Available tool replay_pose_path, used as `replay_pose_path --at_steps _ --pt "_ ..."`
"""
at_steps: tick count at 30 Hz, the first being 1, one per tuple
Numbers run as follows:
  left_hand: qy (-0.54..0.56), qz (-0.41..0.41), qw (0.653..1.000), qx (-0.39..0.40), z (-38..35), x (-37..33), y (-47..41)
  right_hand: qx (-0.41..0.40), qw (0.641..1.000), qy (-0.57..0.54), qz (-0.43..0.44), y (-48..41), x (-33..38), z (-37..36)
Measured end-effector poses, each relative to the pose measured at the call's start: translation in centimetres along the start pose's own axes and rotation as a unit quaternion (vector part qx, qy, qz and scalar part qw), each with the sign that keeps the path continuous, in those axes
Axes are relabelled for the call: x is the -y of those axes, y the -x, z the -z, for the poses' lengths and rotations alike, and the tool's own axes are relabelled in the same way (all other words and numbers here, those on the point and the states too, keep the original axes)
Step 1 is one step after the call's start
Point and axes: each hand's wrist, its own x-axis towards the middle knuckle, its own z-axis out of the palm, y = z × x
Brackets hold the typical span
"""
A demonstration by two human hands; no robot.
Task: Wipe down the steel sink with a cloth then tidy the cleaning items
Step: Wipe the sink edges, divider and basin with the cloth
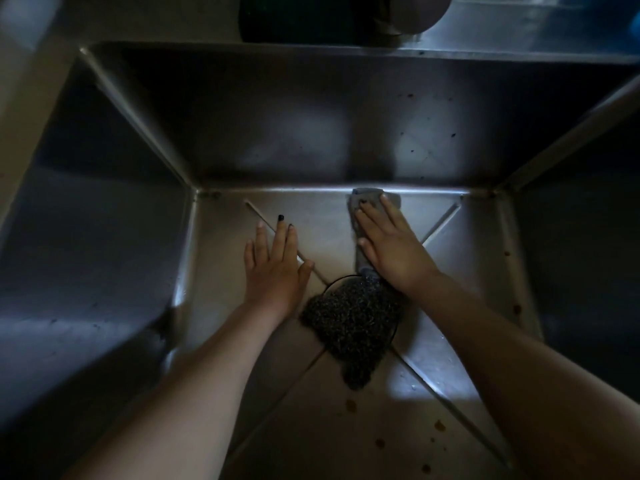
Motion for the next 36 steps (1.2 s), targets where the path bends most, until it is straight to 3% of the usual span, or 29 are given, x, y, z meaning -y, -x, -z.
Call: replay_pose_path --at_steps 6,12,21,24,32,36 --pt "-0.007 0.000 1.000 -0.006 -0.1 0.0 0.0 0.011 1.000 0.013 0.019 -0.6 -0.7 0.2" --pt "-0.002 0.003 1.000 -0.002 0.0 0.0 -0.1 -0.045 0.996 -0.031 -0.073 0.8 -2.6 1.2" --pt "-0.006 0.004 1.000 -0.013 0.1 -0.1 0.0 -0.063 0.982 -0.039 -0.174 6.6 -5.4 0.5" --pt "-0.007 0.006 1.000 -0.012 0.1 -0.2 0.0 -0.077 0.984 -0.034 -0.160 8.2 -3.5 -0.5" --pt "0.001 0.009 1.000 -0.015 0.1 -0.2 0.0 -0.043 0.999 0.017 -0.011 5.6 -1.5 -0.9" --pt "0.004 0.009 1.000 -0.008 0.2 -0.3 0.0 -0.026 0.999 0.007 -0.019 3.5 -2.9 -0.3"
